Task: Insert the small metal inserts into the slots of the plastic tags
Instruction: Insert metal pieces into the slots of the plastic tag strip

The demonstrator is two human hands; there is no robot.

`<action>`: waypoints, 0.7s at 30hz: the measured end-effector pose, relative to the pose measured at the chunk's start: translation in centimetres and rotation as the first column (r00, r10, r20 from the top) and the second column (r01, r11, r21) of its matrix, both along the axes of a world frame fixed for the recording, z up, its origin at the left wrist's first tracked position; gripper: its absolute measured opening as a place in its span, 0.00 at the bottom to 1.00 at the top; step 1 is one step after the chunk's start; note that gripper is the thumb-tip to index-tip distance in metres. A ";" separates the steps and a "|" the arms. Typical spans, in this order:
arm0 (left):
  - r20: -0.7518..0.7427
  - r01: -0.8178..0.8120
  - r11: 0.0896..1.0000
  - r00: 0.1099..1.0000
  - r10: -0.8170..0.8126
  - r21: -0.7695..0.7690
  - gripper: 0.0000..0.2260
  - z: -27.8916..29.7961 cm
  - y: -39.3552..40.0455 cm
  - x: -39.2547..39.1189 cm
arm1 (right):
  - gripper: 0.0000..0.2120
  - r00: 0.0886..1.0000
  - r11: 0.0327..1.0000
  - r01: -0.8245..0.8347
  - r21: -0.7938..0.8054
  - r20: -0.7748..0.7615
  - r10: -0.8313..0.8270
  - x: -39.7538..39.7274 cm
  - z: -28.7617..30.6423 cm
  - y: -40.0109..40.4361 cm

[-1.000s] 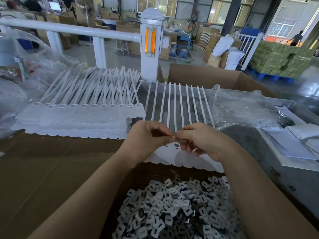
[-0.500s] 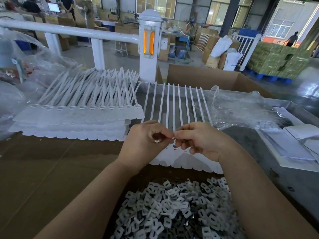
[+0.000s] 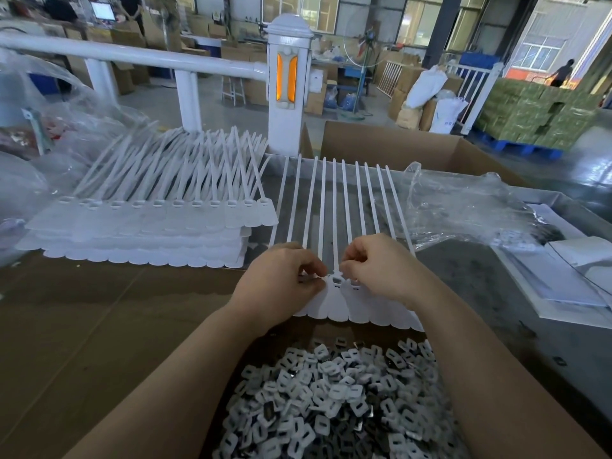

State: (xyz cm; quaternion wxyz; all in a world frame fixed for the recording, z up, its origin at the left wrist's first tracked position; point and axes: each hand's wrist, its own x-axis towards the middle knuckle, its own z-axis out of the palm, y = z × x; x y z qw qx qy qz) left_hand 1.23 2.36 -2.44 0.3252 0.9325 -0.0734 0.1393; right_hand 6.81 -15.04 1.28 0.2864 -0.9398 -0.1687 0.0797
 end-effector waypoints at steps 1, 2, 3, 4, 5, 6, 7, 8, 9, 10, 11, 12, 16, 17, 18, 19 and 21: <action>0.011 0.004 1.000 1.000 -0.004 0.012 0.05 -0.1 0.0 0.0 | 0.05 1.000 0.999 -0.012 -0.043 0.019 0.012 0.0 -0.1 0.1; 0.020 0.008 1.000 1.000 -0.009 0.022 0.05 -0.1 0.1 -0.1 | 0.05 0.999 0.997 -0.022 -0.079 0.031 0.025 0.0 -0.2 0.2; 0.027 0.013 0.999 1.000 -0.014 0.031 0.05 -0.2 0.1 0.0 | 0.04 0.999 0.994 -0.032 -0.106 0.038 0.036 0.1 -0.3 0.3; 0.032 0.017 0.999 0.999 -0.018 0.038 0.05 -0.2 0.1 0.0 | 0.04 0.998 0.991 -0.042 -0.130 0.044 0.048 0.1 -0.4 0.3; 0.036 0.020 0.999 0.999 -0.021 0.042 0.05 -0.2 0.1 0.0 | 0.04 0.997 0.987 -0.051 -0.152 0.049 0.059 0.1 -0.4 0.4; 0.038 0.022 0.999 0.999 -0.024 0.045 0.05 -0.2 0.1 0.0 | 0.03 0.996 0.983 -0.060 -0.172 0.054 0.070 0.1 -0.5 0.5; 0.040 0.023 0.999 0.999 -0.025 0.047 0.05 -0.3 0.1 0.1 | 0.03 0.995 0.980 -0.067 -0.189 0.057 0.079 0.1 -0.5 0.5; 0.039 0.025 0.998 0.999 -0.027 0.050 0.05 -0.3 0.1 0.1 | 0.03 0.994 0.977 -0.073 -0.202 0.059 0.086 0.2 -0.5 0.6; 0.039 0.027 0.998 0.999 -0.029 0.055 0.05 -0.4 0.2 0.1 | 0.03 0.994 0.974 -0.078 -0.213 0.062 0.093 0.2 -0.6 0.6; 0.039 0.029 0.998 0.999 -0.031 0.060 0.05 -0.4 0.2 0.2 | 0.03 0.993 0.972 -0.081 -0.221 0.065 0.098 0.2 -0.6 0.7; 0.040 0.030 0.998 0.999 -0.033 0.062 0.05 -0.4 0.2 0.2 | 0.03 0.993 0.971 -0.084 -0.224 0.066 0.101 0.1 -0.6 0.7; 0.040 0.031 0.997 0.999 -0.033 0.064 0.05 -0.5 0.2 0.2 | 0.03 0.993 0.971 -0.084 -0.222 0.066 0.101 0.1 -0.6 0.7; 0.049 0.036 0.995 0.998 -0.041 0.092 0.05 -0.5 0.2 0.2 | 0.03 0.994 0.975 -0.077 -0.208 0.063 0.092 0.0 -0.5 0.8; 0.052 0.040 0.995 0.998 -0.045 0.097 0.05 -0.5 0.2 0.2 | 0.03 0.995 0.976 -0.068 -0.206 0.061 0.082 0.0 -0.5 0.8; 0.055 0.044 0.994 0.997 -0.050 0.103 0.05 -0.5 0.2 0.2 | 0.03 0.996 0.977 -0.058 -0.206 0.060 0.072 0.0 -0.5 0.8; 0.058 0.049 0.993 0.997 -0.055 0.112 0.06 -0.5 0.2 0.2 | 0.03 0.997 0.978 -0.047 -0.204 0.057 0.060 0.0 -0.6 0.8; 0.066 0.058 0.990 0.996 -0.067 0.130 0.06 -0.6 0.2 0.2 | 0.03 0.998 0.981 -0.023 -0.193 0.047 0.033 0.0 -0.6 0.9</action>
